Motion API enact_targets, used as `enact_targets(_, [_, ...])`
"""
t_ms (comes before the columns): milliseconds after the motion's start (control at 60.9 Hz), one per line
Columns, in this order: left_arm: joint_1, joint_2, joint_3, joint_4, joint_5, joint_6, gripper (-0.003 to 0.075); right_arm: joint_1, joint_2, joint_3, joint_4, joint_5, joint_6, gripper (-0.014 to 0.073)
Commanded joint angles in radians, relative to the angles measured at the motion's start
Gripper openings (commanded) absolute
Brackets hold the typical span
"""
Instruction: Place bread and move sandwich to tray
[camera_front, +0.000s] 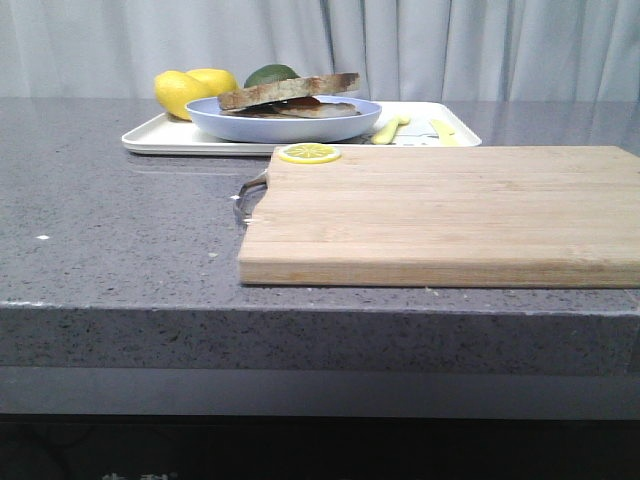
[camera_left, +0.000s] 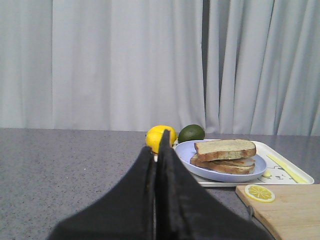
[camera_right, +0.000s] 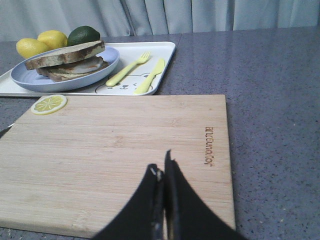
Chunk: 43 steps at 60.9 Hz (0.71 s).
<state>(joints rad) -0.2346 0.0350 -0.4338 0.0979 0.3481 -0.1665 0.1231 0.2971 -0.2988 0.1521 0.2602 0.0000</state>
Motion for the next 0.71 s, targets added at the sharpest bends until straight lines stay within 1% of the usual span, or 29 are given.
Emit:
enact_targets(0, [0.003,0.014,-0.01,-0.045,-0.093,0.026,-0.002,0.003,0.007,-0.026,-0.001,-0.086,-0.006,-0.006])
enact_targets(49, [0.009,0.014,0.004,-0.115,-0.093,0.091,-0.002,0.003,0.007,-0.026,-0.001,-0.086,-0.006,-0.006])
enact_targets(99, [0.024,0.014,0.019,-0.154,-0.095,0.125,-0.002,0.003,0.007,-0.026,-0.001,-0.086,-0.006,-0.006])
enact_targets(230, [0.104,-0.005,0.075,-0.158,-0.128,0.099,-0.002,0.003,0.007,-0.026,-0.001,-0.086,-0.006,-0.006])
enact_targets(328, [0.179,-0.067,0.134,-0.16,-0.132,0.073,-0.002,0.003,0.007,-0.026,-0.001,-0.086,-0.006,-0.006])
enact_targets(460, [0.263,-0.063,0.214,-0.162,-0.147,0.055,-0.002,0.003,0.007,-0.026,-0.001,-0.084,-0.006,-0.006])
enact_targets(608, [0.281,-0.063,0.301,-0.162,-0.162,0.055,-0.002,0.003,0.007,-0.026,-0.001,-0.084,-0.006,-0.006])
enact_targets(690, [0.281,-0.063,0.362,-0.162,-0.193,0.055,-0.002,0.003,0.007,-0.026,-0.001,-0.085,-0.006,-0.006])
